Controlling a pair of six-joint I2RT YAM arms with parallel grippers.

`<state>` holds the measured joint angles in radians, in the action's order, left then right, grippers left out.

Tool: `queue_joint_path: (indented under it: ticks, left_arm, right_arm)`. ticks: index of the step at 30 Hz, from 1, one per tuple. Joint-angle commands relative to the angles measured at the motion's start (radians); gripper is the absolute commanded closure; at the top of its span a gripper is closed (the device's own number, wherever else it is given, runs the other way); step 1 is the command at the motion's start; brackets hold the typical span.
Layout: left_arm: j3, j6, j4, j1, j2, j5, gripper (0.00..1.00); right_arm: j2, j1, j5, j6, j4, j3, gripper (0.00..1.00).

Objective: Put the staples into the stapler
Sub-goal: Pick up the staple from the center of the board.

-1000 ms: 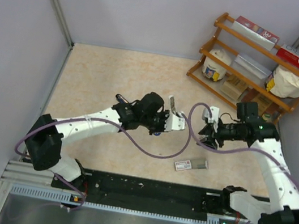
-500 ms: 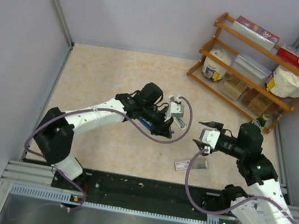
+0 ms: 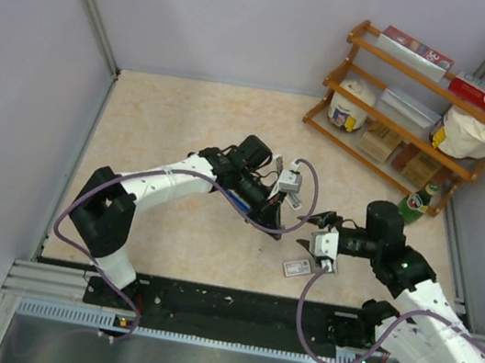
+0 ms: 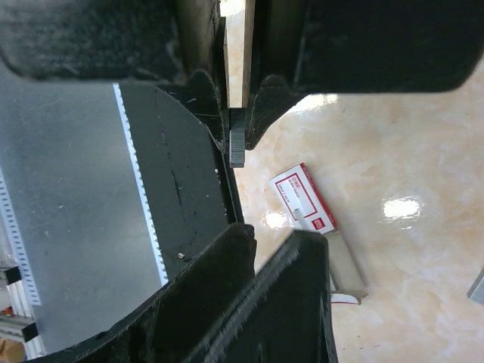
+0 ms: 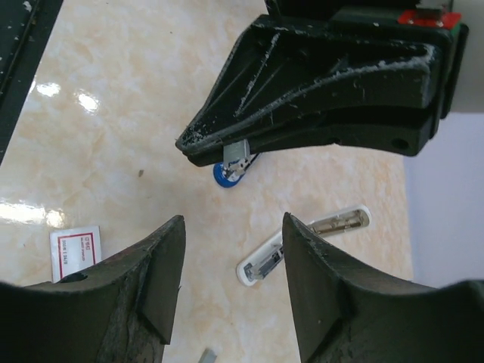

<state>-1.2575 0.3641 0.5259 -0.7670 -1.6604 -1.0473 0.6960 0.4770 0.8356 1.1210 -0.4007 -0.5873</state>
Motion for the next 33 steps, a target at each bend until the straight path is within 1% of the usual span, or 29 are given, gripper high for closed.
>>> queue_joint_path:
  ticks: [1, 5, 7, 11, 18, 27, 33]
  left_arm:
    - [-0.054, 0.036, 0.045, 0.003, -0.033, -0.108, 0.91]
    - [-0.059, 0.042, 0.057, 0.003, -0.048, -0.111, 0.9]
    - [-0.062, 0.042, 0.065, 0.002, -0.056, -0.118, 0.89]
    - [-0.068, 0.049, 0.075, 0.002, -0.068, -0.137, 0.89]
    - [-0.086, 0.067, 0.108, -0.005, -0.093, -0.151, 0.88]
    - [-0.117, 0.118, 0.175, -0.021, -0.122, -0.171, 0.87]
    - [-0.129, 0.13, 0.195, -0.031, -0.133, -0.183, 0.87]
  right_arm:
    - [0.022, 0.043, 0.05, 0.039, 0.014, -0.006, 0.48]
    - [0.028, 0.06, 0.04, 0.028, 0.028, -0.009, 0.5]
    - [0.031, 0.072, 0.031, 0.022, 0.033, -0.012, 0.53]
    - [0.04, 0.092, -0.003, 0.046, 0.033, -0.017, 0.57]
    - [0.051, 0.121, -0.018, 0.049, 0.042, -0.016, 0.61]
    - [0.057, 0.141, -0.062, 0.042, 0.088, 0.003, 0.64]
    - [0.053, 0.147, -0.035, 0.045, 0.068, 0.001, 0.65]
